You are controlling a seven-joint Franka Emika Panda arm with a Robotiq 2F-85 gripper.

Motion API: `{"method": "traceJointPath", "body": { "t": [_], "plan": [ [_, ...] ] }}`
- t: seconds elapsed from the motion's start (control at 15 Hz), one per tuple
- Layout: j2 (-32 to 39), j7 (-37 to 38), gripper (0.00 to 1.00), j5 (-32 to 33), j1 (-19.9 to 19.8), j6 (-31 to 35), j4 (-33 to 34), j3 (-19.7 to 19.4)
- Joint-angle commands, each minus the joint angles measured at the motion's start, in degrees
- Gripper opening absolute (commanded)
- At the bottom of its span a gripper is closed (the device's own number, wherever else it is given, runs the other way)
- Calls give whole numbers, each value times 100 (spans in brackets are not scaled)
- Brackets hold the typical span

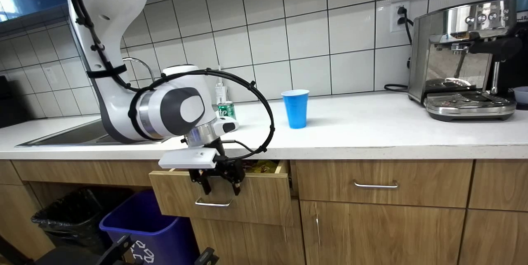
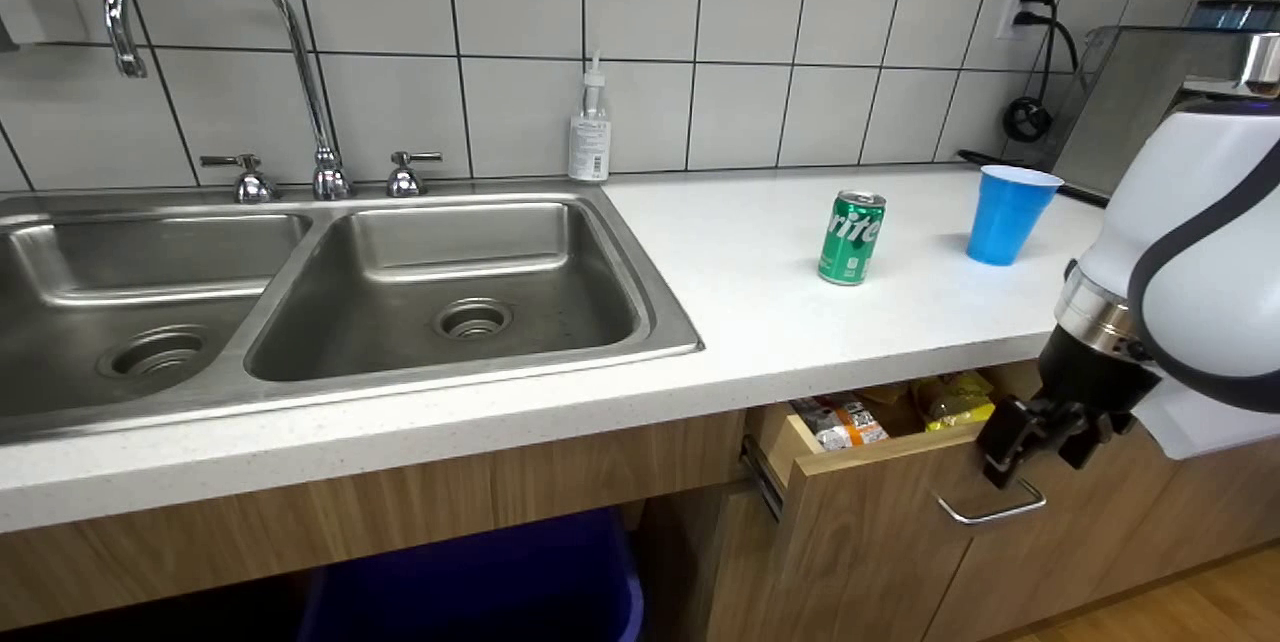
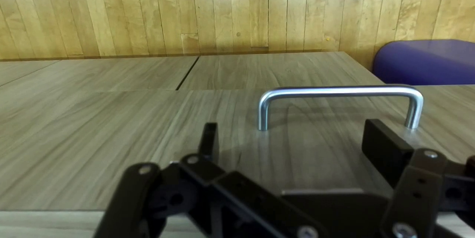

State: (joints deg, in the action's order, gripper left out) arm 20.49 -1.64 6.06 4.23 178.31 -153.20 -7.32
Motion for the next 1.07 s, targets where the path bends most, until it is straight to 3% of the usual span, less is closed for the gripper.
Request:
{"method": "traceJointPath", "body": {
  "t": [0.0, 0.67, 1.0],
  "plan": [
    [389, 38, 100, -147, -128, 131, 593, 181],
    [679, 14, 100, -131, -126, 110, 1157, 217],
    [440, -40, 100, -112, -171, 32, 961, 303]
  ]
}}
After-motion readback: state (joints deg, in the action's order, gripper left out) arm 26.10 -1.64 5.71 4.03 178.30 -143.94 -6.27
